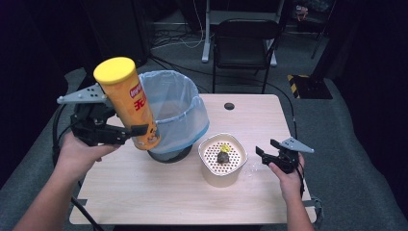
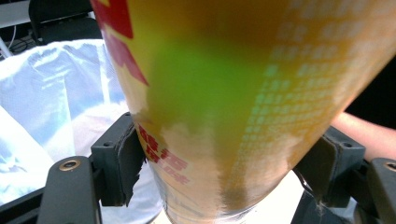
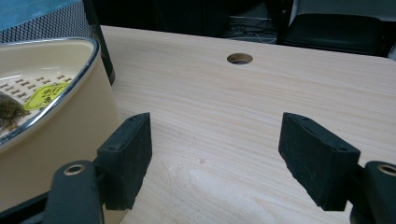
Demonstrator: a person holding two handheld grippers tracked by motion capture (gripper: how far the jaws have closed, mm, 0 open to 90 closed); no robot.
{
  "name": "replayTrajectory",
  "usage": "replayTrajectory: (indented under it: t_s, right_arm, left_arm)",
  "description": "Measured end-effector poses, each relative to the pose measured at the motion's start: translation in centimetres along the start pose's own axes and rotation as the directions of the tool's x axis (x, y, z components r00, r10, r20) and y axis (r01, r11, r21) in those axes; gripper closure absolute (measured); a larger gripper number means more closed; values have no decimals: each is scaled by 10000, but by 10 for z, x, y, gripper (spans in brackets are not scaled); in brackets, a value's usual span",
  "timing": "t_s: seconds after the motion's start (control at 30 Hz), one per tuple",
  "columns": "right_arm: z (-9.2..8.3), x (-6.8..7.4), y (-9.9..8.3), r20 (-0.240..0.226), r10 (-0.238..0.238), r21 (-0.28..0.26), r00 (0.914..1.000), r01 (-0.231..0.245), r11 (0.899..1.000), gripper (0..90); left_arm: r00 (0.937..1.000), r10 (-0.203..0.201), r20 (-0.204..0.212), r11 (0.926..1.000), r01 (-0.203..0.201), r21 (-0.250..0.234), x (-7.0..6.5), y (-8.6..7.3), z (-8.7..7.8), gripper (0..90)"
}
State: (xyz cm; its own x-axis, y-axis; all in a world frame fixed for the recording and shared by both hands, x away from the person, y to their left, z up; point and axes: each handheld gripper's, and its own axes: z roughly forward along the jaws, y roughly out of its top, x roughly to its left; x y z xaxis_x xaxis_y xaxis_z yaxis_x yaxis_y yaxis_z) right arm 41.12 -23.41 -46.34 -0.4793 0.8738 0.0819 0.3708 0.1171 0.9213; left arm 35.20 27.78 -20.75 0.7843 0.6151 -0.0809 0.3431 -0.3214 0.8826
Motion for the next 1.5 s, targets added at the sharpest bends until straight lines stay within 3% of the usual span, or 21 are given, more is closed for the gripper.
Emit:
replayTrajectory:
  t_s: [0.17,0.4,0.6,0.77,0.93,1.03,1.27,1.5]
  right_arm:
    - [2,1,-1,-24,107,60,9999,-107,9999,255]
    - [4,4,-1,-102,-80,154,9999,81,9998,257]
    - [5,4,-1,-119,-113,179,9999,115,9998,263]
    - [5,5,-2,-98,-159,208,9998,161,9997,264]
    - [6,5,-2,-134,-284,286,9995,287,9992,264]
    - [7,6,-2,-115,-216,294,9997,220,9993,264]
    - [7,6,-2,-119,-298,320,9995,302,9990,264]
    - [9,6,-3,-165,-313,390,9994,319,9987,264]
  left_arm:
    - [9998,-184,-54,9998,184,-56,8,14,2,242]
    - [9980,-332,-529,9994,331,-29,23,31,9,242]
    - [9928,-536,-1070,9986,533,-60,42,40,25,242]
    - [9878,-814,-1328,9967,808,-95,57,40,41,242]
    - [9805,-694,-1838,9974,718,62,66,40,59,242]
    - [9792,-832,-1852,9964,848,11,71,38,68,242]
    - [9673,-1174,-2250,9929,1192,-55,87,31,92,242]
    - [9587,-1543,-2388,9836,1718,542,99,25,108,241]
